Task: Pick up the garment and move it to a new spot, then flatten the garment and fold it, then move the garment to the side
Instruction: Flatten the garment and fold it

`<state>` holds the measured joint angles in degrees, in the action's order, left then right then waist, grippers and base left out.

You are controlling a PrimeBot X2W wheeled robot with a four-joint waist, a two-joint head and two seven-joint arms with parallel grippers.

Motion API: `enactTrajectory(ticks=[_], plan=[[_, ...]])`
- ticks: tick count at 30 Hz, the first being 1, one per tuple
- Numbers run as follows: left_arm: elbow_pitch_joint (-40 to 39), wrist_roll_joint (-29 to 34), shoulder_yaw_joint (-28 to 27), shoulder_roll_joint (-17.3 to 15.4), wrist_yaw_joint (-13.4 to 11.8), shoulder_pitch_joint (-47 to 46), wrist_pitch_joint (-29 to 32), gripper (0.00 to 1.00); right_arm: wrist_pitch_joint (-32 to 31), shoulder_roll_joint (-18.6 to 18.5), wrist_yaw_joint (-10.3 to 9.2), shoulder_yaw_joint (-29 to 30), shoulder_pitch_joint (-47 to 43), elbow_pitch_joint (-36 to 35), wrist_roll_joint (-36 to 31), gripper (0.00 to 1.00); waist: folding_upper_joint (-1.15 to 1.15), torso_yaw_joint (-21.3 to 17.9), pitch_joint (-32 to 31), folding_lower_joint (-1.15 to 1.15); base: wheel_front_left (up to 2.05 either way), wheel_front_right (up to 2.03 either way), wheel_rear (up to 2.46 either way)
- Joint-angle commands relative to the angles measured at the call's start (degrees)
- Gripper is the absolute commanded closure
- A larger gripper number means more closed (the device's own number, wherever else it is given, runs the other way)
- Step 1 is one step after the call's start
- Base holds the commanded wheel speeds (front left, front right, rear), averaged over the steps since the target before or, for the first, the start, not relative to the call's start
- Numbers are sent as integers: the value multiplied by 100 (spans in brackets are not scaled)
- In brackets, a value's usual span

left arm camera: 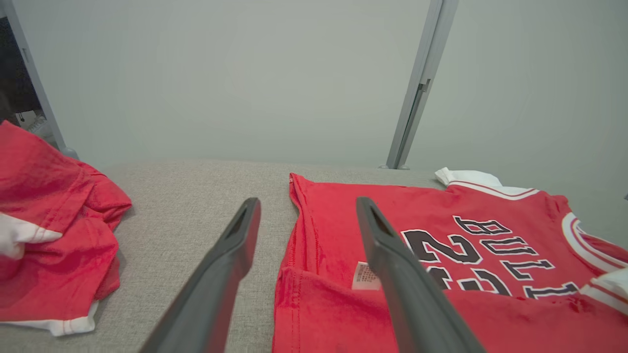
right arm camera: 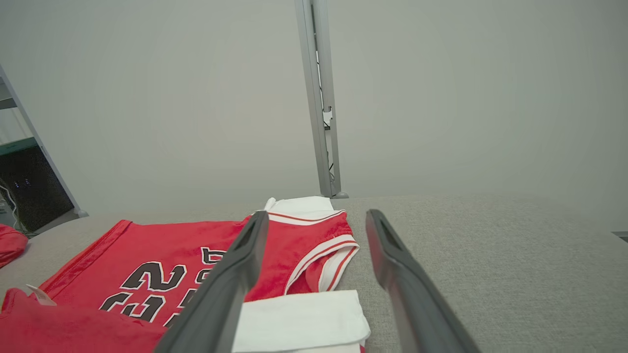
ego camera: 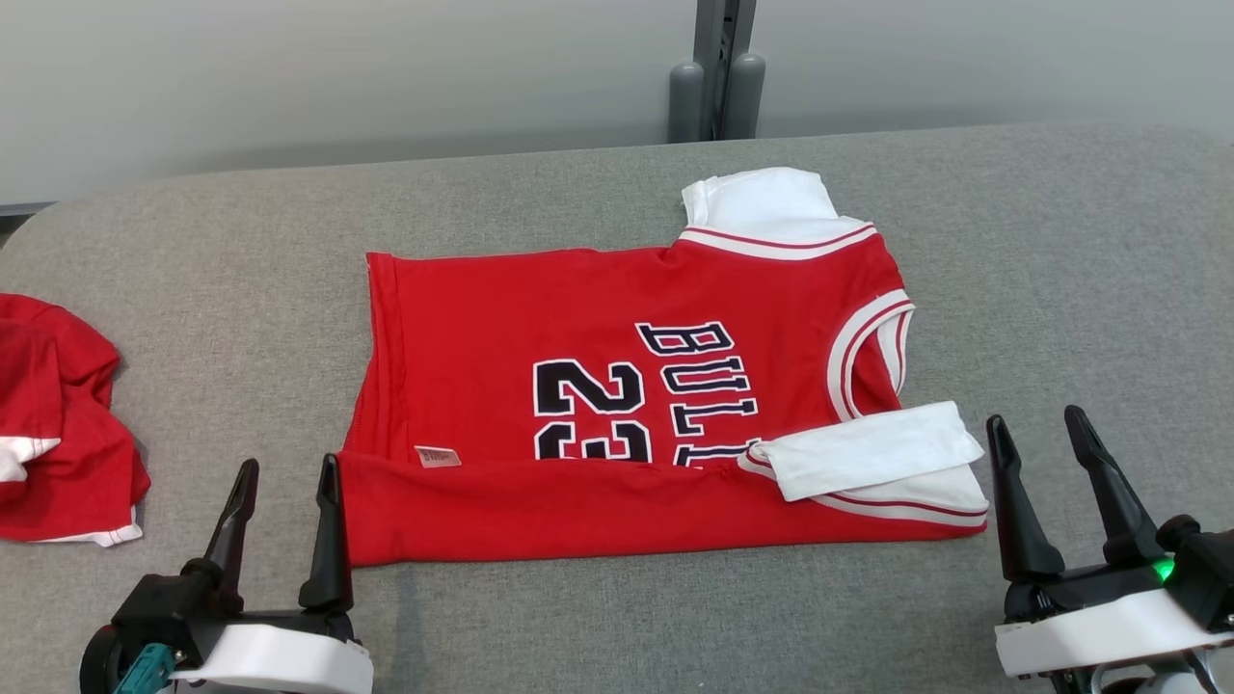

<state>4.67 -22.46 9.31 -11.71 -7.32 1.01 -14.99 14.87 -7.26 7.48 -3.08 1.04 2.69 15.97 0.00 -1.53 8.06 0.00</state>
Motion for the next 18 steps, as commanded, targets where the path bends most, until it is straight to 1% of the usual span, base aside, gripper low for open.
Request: enactTrajectory(ticks=[1, 6, 10, 12, 15, 18], plan=[[21, 45, -45, -1, 55, 27, -24, 0, 41, 0, 3, -3, -29, 7, -49, 0, 0, 0, -5, 0, 0, 0, 0], [202, 123, -126, 91, 221, -12, -24, 0, 42, 52, 3, 6, -22, 67, -69, 0, 0, 22, -11, 0, 0, 0, 0], [315, 194, -190, 143, 308, -136, -22, 0, 42, 53, 3, 10, 29, 110, -77, 0, 0, 43, 19, 0, 0, 0, 0], [500, 156, -200, 159, 369, -201, -15, 0, 40, 53, 3, -9, 49, 193, -49, 0, 0, 46, 46, 0, 0, 0, 0], [865, 106, -130, 209, 432, -283, 27, 0, 36, -60, 2, -98, 69, 584, -29, 0, 0, 28, 110, 0, 0, 0, 0], [1280, 27, -95, 241, 503, -394, 54, 0, 37, -98, 2, -182, 172, 1034, 29, 0, 0, 12, 204, 0, 0, 0, 0]])
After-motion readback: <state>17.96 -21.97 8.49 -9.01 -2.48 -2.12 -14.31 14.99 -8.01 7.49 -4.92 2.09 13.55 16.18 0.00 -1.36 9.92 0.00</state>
